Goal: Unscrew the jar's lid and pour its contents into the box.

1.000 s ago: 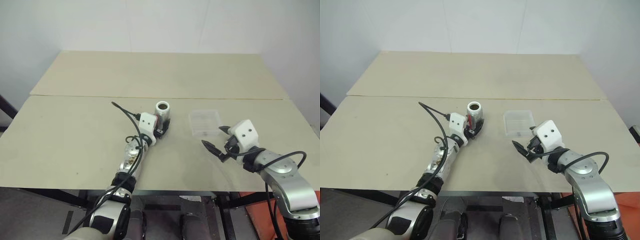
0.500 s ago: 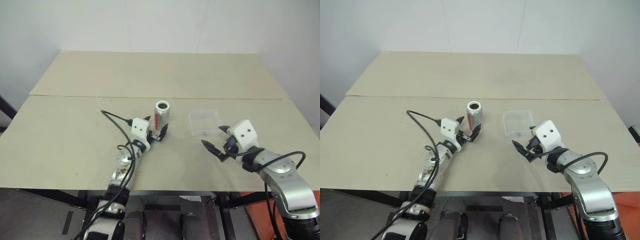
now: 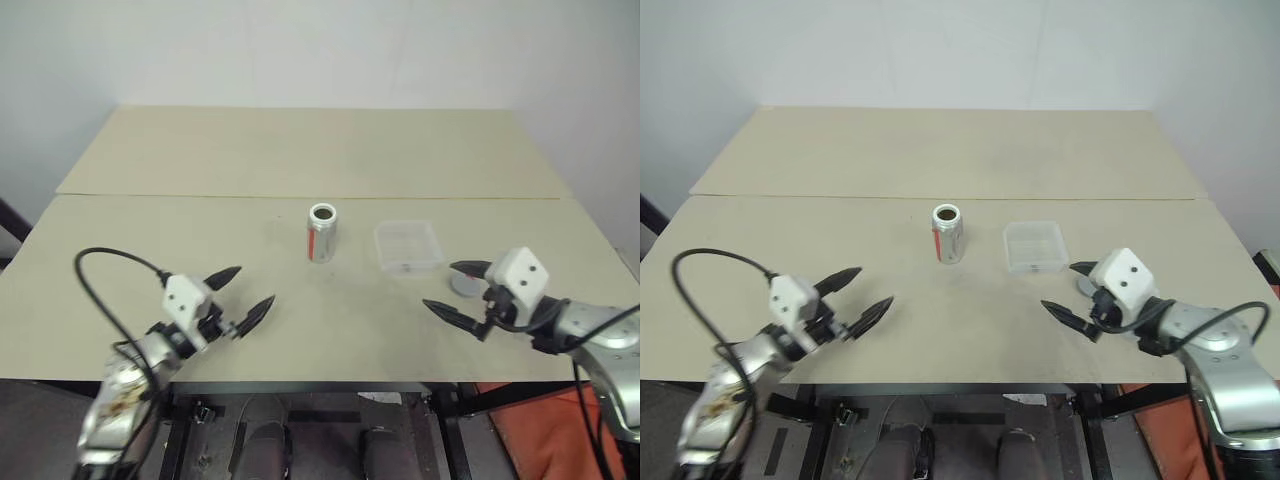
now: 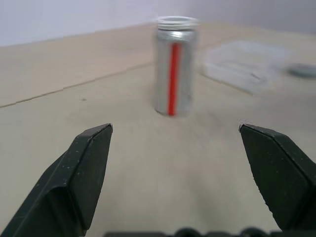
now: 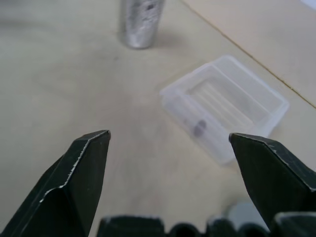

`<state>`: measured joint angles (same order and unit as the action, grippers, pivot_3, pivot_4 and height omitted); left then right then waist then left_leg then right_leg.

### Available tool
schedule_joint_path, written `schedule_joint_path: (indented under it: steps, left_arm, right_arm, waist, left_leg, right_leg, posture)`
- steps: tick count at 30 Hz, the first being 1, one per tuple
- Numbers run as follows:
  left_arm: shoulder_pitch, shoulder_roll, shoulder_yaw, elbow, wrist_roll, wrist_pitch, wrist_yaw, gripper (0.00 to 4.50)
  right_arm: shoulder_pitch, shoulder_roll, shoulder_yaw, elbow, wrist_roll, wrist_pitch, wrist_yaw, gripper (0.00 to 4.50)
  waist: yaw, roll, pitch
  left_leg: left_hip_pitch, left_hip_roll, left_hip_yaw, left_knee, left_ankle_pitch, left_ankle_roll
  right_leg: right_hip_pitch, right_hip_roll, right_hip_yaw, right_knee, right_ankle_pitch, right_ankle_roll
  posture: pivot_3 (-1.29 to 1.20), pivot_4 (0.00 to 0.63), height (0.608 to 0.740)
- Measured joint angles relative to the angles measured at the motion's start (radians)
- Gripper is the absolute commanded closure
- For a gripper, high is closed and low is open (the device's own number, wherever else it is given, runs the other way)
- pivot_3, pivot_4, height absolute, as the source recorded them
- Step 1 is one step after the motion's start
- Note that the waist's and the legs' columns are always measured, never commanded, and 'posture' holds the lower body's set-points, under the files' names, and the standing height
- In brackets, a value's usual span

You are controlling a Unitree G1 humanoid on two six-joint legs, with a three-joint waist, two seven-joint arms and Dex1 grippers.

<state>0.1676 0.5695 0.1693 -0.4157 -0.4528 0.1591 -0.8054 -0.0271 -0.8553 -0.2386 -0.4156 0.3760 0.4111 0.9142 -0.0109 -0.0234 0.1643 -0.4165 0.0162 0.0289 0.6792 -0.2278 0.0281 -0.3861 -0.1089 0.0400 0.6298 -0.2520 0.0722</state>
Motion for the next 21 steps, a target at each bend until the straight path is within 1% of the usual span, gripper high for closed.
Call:
schedule_joint_path:
  steps: [3, 7, 10, 12, 15, 19, 21]
  left_arm:
    - [0.072, 0.025, 0.046, -0.085, -0.065, 0.026, -0.028, 0.03]
    - [0.124, 0.017, 0.094, -0.133, -0.089, 0.063, 0.03, 0.03]
    - [0.158, 0.001, 0.135, -0.162, -0.106, 0.091, 0.082, 0.03]
    - [0.168, -0.022, 0.16, -0.187, -0.091, 0.097, 0.139, 0.03]
    - [0.171, -0.045, 0.17, -0.223, -0.048, 0.121, 0.239, 0.03]
    - [0.193, -0.067, 0.204, -0.286, -0.041, 0.183, 0.339, 0.03]
    - [0.221, -0.054, 0.231, -0.325, -0.059, 0.226, 0.354, 0.03]
  right_arm:
    - [-0.003, -0.052, -0.012, 0.038, 0.031, -0.059, 0.119, 0.0]
    - [-0.008, -0.108, -0.011, 0.074, 0.044, -0.099, 0.233, 0.0]
    - [-0.032, -0.126, -0.004, 0.097, 0.039, -0.101, 0.257, 0.0]
    - [-0.042, -0.166, 0.001, 0.115, 0.034, -0.101, 0.277, 0.0]
    - [-0.069, -0.189, 0.02, 0.16, 0.016, -0.116, 0.306, 0.0]
    - [-0.154, -0.187, 0.098, 0.235, -0.018, -0.127, 0.326, 0.0]
    - [-0.201, -0.172, 0.136, 0.262, -0.033, -0.15, 0.333, 0.0]
  waist:
    - [0.0, 0.0, 0.0]
    - [0.0, 0.0, -0.001]
    - [-0.001, 0.0, -0.001]
    - [0.0, 0.0, -0.001]
    - [0.001, 0.0, -0.001]
    - [-0.003, -0.001, -0.001]
    - [-0.004, -0.001, -0.001]
  left_leg:
    - [0.004, 0.001, 0.001, -0.001, 0.0, 0.0]
    - [0.003, 0.0, 0.002, -0.001, 0.0, 0.0]
    - [0.002, 0.0, 0.002, -0.001, 0.0, 0.0]
    - [0.002, 0.0, 0.002, -0.001, 0.0, 0.0]
    - [0.002, 0.0, 0.002, -0.001, 0.0, 0.0]
    - [0.002, 0.0, 0.002, -0.001, 0.0, 0.0]
    - [0.002, 0.001, 0.003, -0.001, 0.0, 0.0]
  right_leg:
    - [0.003, 0.0, 0.0, 0.0, -0.001, -0.001]
    - [0.001, 0.0, 0.001, 0.0, -0.001, -0.001]
    - [0.0, 0.0, 0.002, 0.0, -0.001, -0.001]
    - [0.001, 0.0, 0.002, 0.0, -0.001, -0.001]
    - [0.001, 0.0, 0.002, 0.0, -0.001, -0.001]
    - [0.0, 0.0, 0.002, 0.0, -0.001, -0.001]
    - [0.0, 0.001, 0.002, 0.0, -0.001, -0.002]
  posture:
    - [0.0, 0.15, 0.74]
    - [0.0, 0.15, 0.74]
    - [0.0, 0.15, 0.74]
    - [0.0, 0.15, 0.74]
    - [0.0, 0.15, 0.74]
    - [0.0, 0.15, 0.74]
    - [0.0, 0.15, 0.74]
